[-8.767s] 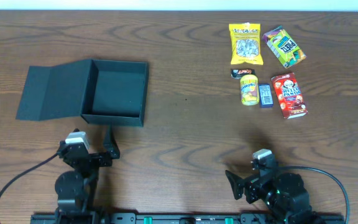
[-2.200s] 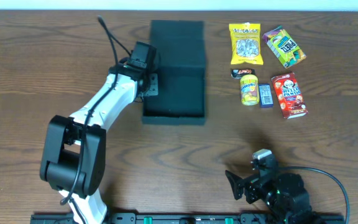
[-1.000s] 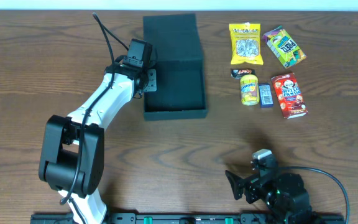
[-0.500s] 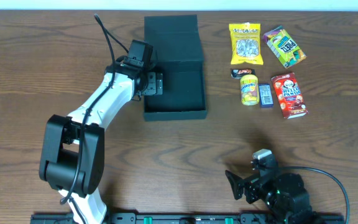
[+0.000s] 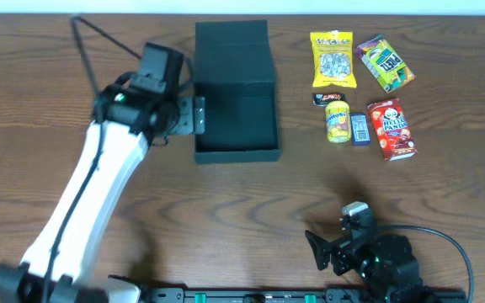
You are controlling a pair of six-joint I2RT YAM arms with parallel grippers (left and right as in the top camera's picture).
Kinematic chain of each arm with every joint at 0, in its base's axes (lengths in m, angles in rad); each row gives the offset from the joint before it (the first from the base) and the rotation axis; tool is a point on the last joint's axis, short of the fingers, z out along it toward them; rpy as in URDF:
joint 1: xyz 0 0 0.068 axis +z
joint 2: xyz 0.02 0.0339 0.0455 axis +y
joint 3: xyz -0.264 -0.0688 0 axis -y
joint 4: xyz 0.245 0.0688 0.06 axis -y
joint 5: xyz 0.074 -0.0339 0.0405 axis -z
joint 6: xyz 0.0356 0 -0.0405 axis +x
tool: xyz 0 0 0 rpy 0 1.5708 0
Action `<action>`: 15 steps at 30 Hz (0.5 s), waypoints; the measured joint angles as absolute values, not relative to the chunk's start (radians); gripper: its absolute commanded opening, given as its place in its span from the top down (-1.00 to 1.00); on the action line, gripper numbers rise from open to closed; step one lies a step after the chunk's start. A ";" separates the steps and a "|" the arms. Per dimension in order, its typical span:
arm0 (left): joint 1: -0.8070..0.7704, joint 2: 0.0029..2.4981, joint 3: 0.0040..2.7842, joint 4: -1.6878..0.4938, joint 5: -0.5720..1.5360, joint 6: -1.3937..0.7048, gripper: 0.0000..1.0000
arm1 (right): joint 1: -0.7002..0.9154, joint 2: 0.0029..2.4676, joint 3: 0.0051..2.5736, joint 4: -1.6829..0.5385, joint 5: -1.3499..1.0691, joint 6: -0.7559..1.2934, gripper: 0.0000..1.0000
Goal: Pack container
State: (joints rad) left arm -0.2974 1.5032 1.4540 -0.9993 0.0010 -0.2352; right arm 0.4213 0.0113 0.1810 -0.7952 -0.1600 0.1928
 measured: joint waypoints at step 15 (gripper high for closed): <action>-0.297 1.126 1.455 -1.321 0.052 -0.236 -0.91 | 0.421 0.011 0.181 -0.795 -0.160 0.193 -0.99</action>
